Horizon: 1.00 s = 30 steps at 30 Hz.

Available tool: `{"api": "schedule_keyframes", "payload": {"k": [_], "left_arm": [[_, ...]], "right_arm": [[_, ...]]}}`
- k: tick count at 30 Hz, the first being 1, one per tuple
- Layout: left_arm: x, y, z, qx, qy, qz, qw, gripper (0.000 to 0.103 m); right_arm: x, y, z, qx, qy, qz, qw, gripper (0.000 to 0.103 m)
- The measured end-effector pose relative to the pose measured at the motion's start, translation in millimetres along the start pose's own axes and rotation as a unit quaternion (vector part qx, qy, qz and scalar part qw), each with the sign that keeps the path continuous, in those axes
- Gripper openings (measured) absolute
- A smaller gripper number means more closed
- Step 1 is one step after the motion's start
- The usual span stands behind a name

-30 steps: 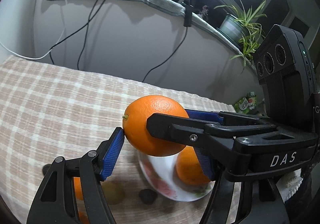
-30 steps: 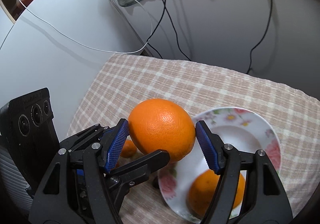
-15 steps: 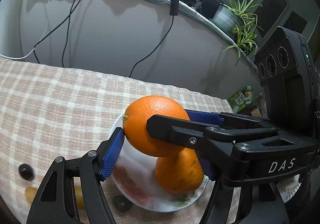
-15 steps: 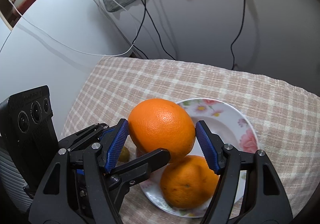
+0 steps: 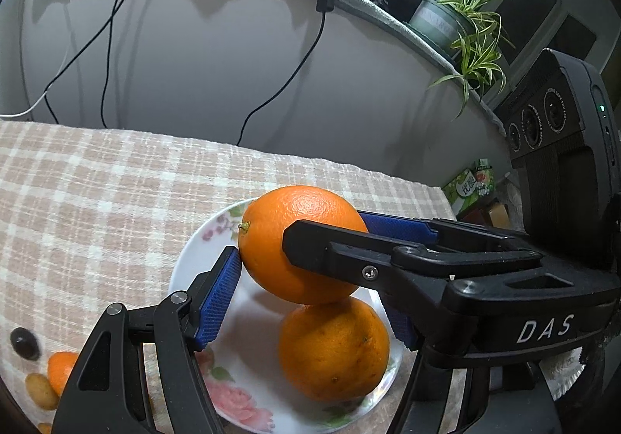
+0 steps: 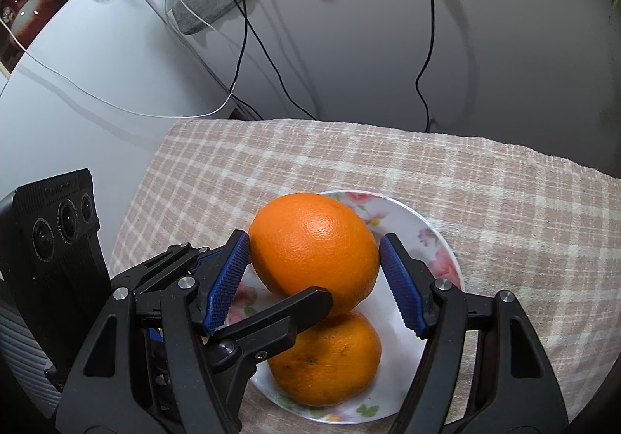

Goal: Organize fruits
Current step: 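Carry the oval orange with the right gripper and lower it onto the plate, then open the right gripper and withdraw it from the plate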

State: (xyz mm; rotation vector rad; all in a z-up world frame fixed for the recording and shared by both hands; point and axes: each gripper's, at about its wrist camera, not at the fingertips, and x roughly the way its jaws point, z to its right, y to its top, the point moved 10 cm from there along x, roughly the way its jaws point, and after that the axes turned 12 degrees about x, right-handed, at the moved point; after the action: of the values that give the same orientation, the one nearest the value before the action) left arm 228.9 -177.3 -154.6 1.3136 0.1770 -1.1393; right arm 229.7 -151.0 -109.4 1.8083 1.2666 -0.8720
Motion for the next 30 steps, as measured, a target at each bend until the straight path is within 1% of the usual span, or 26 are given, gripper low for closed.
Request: {"api": "schedule_keyframes", "payload": {"k": [4, 5, 7, 13, 20, 25, 30], "left_arm": [[3, 1, 0, 0.004, 0.007, -0.004, 1.0000, 0.069], [4, 1, 0, 0.004, 0.008, -0.005, 0.9999, 0.067], [3, 1, -1, 0.003, 0.006, -0.005, 1.0000, 0.066], [-7, 2, 1, 0.021, 0.021, 0.001, 0.9996, 0.066], [-20, -1, -4, 0.024, 0.030, 0.007, 0.9993, 0.066], [-37, -6, -13, 0.033, 0.046, 0.013, 0.9983, 0.066], [-69, -16, -31, 0.043, 0.072, 0.034, 0.9959, 0.066]], "right_arm": [[0, 0, 2, -0.004, -0.009, 0.004, 1.000, 0.072], [0, 0, 1, -0.004, -0.009, 0.005, 1.000, 0.072], [-2, 1, 0, -0.006, -0.007, 0.009, 1.000, 0.072], [-13, 8, -7, -0.009, -0.011, 0.032, 0.999, 0.072], [-21, 6, -12, -0.014, -0.015, 0.047, 0.999, 0.072], [-27, 4, -15, -0.015, -0.017, 0.057, 0.998, 0.072], [-37, -7, -27, -0.025, -0.006, 0.070, 0.997, 0.072]]}}
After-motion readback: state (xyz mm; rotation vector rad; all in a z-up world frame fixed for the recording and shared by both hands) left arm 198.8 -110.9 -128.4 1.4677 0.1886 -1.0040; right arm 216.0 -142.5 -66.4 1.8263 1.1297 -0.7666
